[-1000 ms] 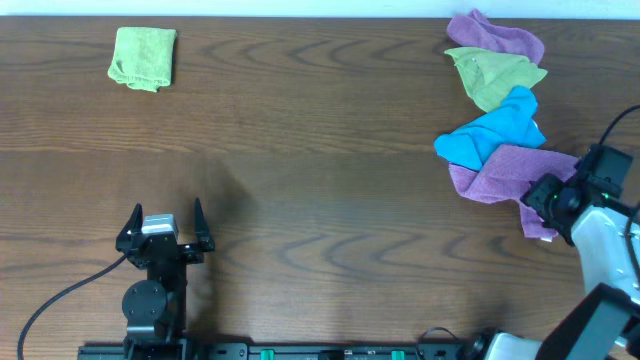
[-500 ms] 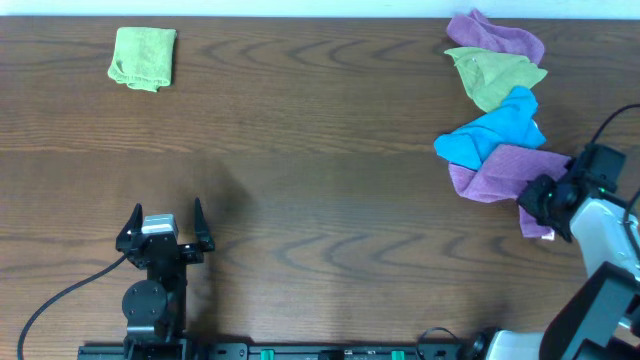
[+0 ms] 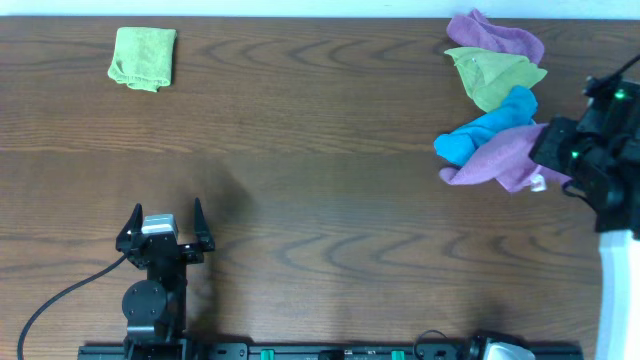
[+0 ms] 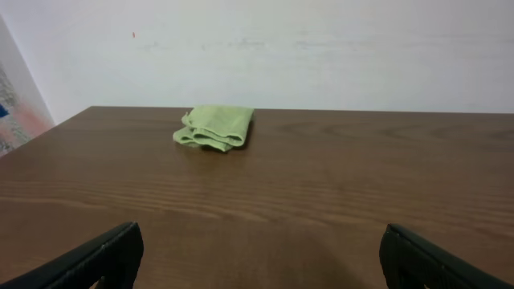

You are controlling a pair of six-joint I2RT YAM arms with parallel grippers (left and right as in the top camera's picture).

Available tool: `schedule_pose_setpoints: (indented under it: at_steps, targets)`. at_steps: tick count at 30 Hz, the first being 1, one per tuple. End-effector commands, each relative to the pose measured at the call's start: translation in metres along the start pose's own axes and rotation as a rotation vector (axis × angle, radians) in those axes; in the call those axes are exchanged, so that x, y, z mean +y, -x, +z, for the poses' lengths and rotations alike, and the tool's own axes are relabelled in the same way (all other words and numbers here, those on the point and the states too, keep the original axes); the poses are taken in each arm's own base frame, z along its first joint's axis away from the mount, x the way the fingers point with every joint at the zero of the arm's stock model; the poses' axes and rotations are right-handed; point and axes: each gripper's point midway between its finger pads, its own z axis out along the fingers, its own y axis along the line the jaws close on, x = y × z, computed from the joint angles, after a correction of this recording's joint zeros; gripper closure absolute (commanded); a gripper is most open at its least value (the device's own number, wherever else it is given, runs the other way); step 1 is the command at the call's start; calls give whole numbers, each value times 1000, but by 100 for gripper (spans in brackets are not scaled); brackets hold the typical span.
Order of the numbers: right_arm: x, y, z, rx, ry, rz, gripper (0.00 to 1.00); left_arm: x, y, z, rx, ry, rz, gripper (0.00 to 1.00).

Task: Fold the cloth
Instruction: 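Grasp the edge of the purple cloth with the right gripper, then lift the purple cloth and drag it left to the table center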

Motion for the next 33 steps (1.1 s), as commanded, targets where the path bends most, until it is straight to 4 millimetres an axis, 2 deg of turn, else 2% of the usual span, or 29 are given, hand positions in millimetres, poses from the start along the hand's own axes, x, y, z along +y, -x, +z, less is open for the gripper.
schedule_pose_setpoints:
  at_steps: [1,5,9,14,17,18,21,23,25,27,29,30,31,33]
  targets:
    - [11,13,-30,-46,20,-45,99,8,-18,0,59,46,18,5]
    - [53,-7,-49,24,213,-176,99,8,-18,0,59,46,18,5]
    - [81,-30,-46,112,292,-251,99,8,-18,0,59,46,18,5]
    - [144,-44,-42,148,500,-385,99,8,-19,0,59,46,18,5]
    - [191,-45,-22,129,583,-467,99,8,-18,0,59,46,18,5]
    - [212,-44,-9,117,615,-494,98,8,-18,0,59,46,18,5]
    - [257,-39,24,64,677,-530,99,8,-19,0,59,46,18,5]
    - [287,-32,42,9,722,-518,99,8,-18,0,59,46,18,5]
    - [314,-21,53,-46,775,-456,99,8,-19,0,59,46,18,5]
    - [349,-8,47,-113,903,-381,98,8,-18,0,59,46,18,5]
    - [382,1,18,-161,1102,-329,98,8,-19,0,59,46,18,4]
    - [391,-1,2,-168,1189,-340,99,8,-19,0,59,46,18,5]
    - [393,-2,-1,-164,1211,-349,98,8,-19,0,59,46,18,4]
    - [384,-7,14,-131,1144,-346,98,8,-18,0,59,46,18,5]
